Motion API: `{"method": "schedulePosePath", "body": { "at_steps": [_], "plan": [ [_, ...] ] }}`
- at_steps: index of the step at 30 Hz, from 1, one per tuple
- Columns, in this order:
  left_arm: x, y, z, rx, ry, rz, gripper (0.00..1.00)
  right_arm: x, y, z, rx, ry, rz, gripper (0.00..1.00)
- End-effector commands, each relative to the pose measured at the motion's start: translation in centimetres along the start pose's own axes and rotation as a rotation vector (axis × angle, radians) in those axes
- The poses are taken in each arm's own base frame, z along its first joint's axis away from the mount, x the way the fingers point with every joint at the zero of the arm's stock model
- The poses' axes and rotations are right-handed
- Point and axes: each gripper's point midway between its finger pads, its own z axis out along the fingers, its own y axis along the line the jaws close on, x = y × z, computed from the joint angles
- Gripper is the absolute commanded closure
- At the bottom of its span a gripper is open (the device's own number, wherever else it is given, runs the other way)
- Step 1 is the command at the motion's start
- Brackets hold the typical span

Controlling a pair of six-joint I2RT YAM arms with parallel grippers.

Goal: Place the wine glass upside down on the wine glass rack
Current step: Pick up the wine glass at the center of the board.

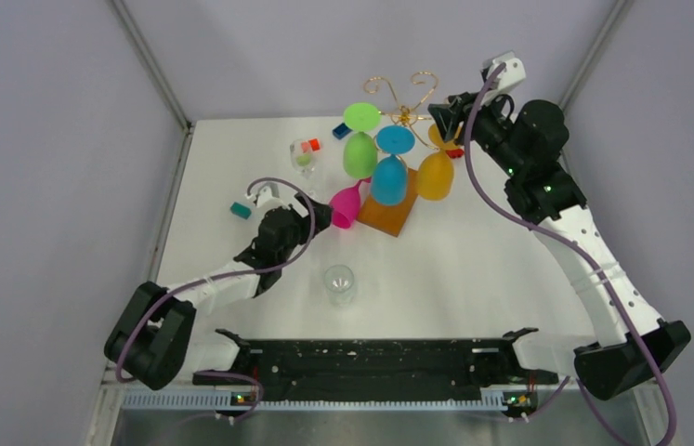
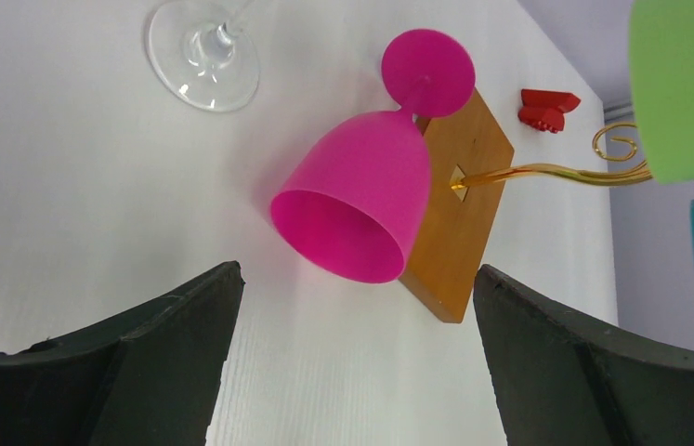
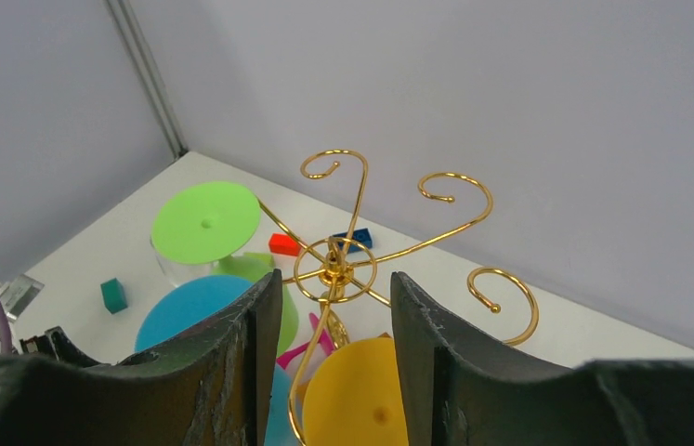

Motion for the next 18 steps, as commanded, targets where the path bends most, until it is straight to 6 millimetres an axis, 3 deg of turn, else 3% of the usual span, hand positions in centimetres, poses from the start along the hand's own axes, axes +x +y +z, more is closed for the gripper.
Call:
{"method": "schedulePosePath", "body": {
  "at_steps": [1, 7, 18],
  "plan": [
    [0.1, -2.5, 0.9, 0.097, 0.017, -0.083, 0.01, -1.3, -0.5, -0.9, 0.025, -0.038, -0.028, 0.54],
    [1.0, -2.6, 1.9, 0.115, 0.045, -0.105, 0.02, -1.1, -0.6, -1.0, 0.029, -0.034, -0.036, 0.53],
    [1.3, -3.7, 4.1, 0.170, 0.054, -0.151, 0.15, -0.7, -0.6, -1.1, 0.032, -0.027, -0.034, 0.53]
  ]
}}
